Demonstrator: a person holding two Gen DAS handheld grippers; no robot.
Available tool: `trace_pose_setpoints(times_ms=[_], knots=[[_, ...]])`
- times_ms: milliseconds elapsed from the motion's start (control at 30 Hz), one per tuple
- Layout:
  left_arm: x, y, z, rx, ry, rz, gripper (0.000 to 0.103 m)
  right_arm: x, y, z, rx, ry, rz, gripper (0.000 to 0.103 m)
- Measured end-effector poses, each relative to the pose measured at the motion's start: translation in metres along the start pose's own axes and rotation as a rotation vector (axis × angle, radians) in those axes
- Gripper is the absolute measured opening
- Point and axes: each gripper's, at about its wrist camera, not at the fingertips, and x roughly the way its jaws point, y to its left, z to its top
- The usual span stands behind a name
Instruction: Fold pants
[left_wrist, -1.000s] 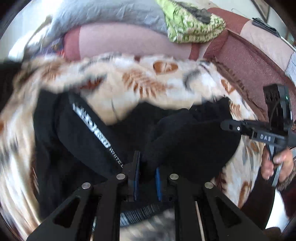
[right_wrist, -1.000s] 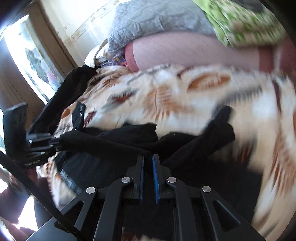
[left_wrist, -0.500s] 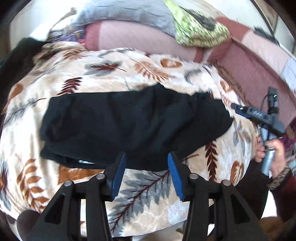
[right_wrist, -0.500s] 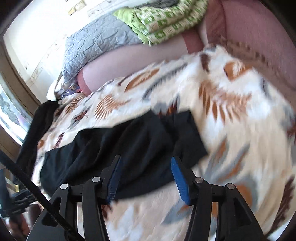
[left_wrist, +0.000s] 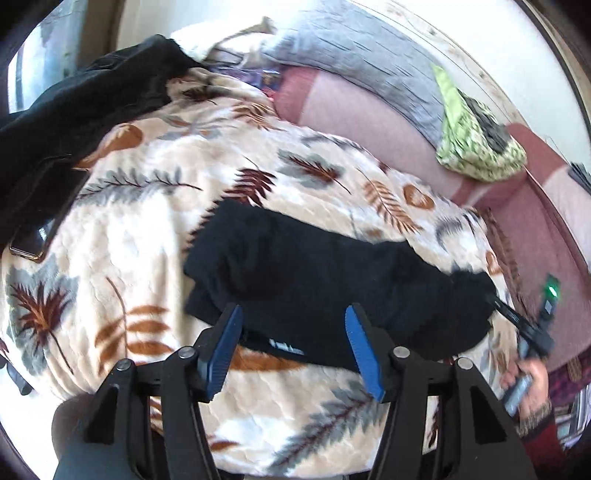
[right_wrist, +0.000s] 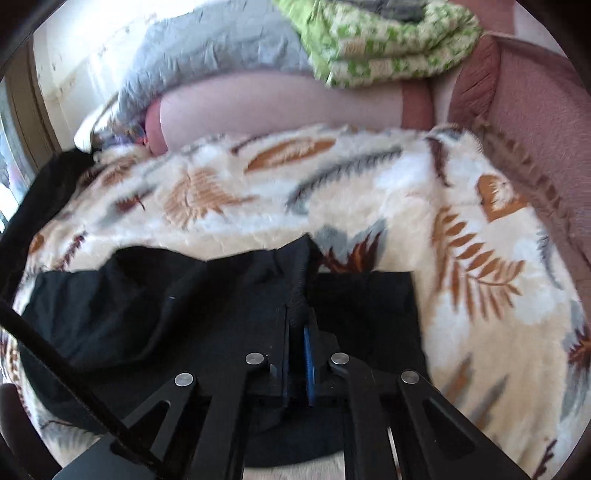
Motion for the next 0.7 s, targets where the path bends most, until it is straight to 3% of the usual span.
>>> trace_pose_setpoints(times_ms=[167, 267, 367, 467, 533, 600, 667, 700], knots=[[0.014, 0.006, 0.004, -0.029, 0.005, -0.001, 0.059, -0.029, -0.031, -0.012, 0.124, -0.045, -0.074, 0.005], [0.027, 0.007, 0.002, -0.030, 0.036, 0.012, 0.059, -0.021, -0.055, -0.022, 0.190, -0.006, -0.132, 0.005], [0.032, 0.010, -0.003, -0.041, 0.054, 0.009, 0.059, -0.009, -0.068, -0.032, 0.157, 0.043, -0.304, 0.005], [0.031, 0.012, -0.006, -0.046, 0.059, 0.007, 0.059, -0.016, -0.086, -0.039, 0.217, 0.050, -0.377, 0.008], [0.030, 0.011, -0.005, -0.050, 0.060, -0.004, 0.059, -0.035, -0.090, -0.039, 0.247, -0.009, -0.360, 0.017], [0.031, 0.007, -0.002, -0.048, 0.061, -0.018, 0.061, -0.049, -0.079, -0.030, 0.204, -0.069, -0.313, 0.046], [0.036, -0.002, 0.002, -0.049, 0.066, -0.047, 0.063, -0.053, -0.061, -0.017, 0.123, -0.101, -0.199, 0.068], [0.040, -0.009, 0.005, -0.055, 0.077, -0.070, 0.063, -0.049, -0.052, -0.011, 0.093, -0.100, -0.154, 0.070]])
